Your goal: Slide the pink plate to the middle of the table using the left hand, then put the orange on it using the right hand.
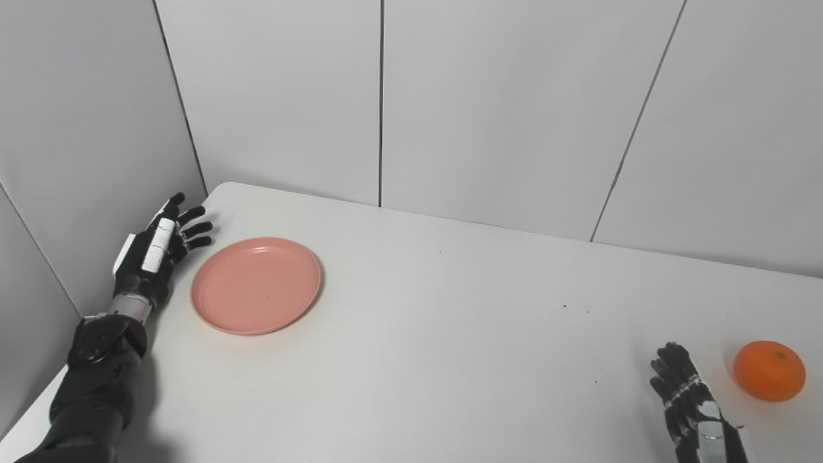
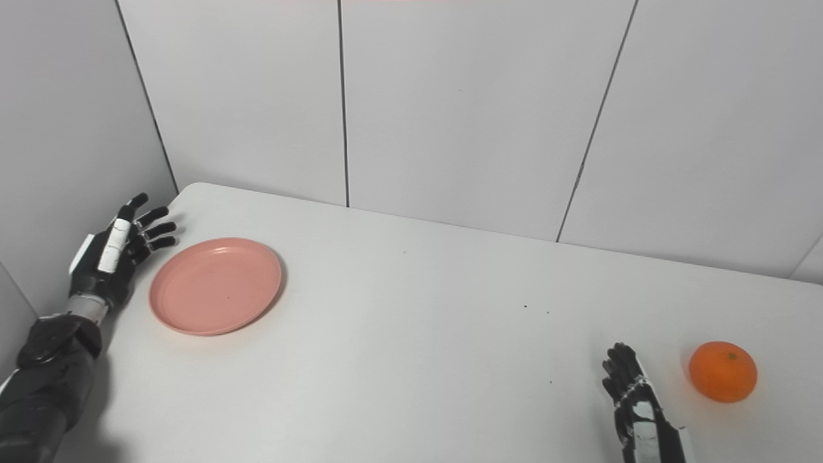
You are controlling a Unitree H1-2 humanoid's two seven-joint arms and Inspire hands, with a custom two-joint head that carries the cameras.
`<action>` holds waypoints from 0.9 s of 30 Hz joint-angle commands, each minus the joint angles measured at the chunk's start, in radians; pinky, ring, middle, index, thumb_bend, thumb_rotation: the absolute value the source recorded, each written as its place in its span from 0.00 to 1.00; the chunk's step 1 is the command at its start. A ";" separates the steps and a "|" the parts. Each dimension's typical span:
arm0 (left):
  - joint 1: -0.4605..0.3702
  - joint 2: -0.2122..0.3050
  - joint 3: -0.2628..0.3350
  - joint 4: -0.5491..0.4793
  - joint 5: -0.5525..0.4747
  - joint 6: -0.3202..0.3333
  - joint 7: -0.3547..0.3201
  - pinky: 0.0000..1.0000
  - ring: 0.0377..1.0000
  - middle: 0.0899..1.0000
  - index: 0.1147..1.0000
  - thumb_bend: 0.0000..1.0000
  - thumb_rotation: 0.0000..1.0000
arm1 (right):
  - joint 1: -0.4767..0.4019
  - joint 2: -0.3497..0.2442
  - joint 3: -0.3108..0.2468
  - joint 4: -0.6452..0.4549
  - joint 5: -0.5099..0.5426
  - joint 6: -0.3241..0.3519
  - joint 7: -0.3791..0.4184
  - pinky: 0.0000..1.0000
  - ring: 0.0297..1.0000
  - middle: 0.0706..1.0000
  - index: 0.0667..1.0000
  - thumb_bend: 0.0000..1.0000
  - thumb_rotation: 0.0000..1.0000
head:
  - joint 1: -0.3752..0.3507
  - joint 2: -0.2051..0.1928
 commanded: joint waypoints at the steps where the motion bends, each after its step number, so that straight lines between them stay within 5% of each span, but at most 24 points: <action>1: -0.006 -0.012 -0.008 -0.037 -0.002 -0.023 -0.021 0.75 0.77 0.83 0.92 1.00 0.77 | 0.062 0.038 0.026 0.088 0.006 -0.009 0.004 0.96 0.94 0.93 0.90 0.82 0.97 | 0.000 0.001; 12: 0.047 -0.037 -0.047 -0.180 0.028 0.073 0.007 0.84 0.85 0.89 0.95 1.00 0.81 | 0.069 0.039 0.030 0.075 0.010 -0.006 0.008 0.95 0.92 0.92 0.90 0.83 0.96 | -0.007 0.010; 27: 0.076 -0.059 -0.055 -0.224 0.028 0.131 0.013 0.91 0.93 0.96 1.00 1.00 0.85 | 0.074 0.036 0.031 0.072 0.006 -0.004 0.006 0.95 0.93 0.92 0.90 0.81 0.97 | -0.006 0.013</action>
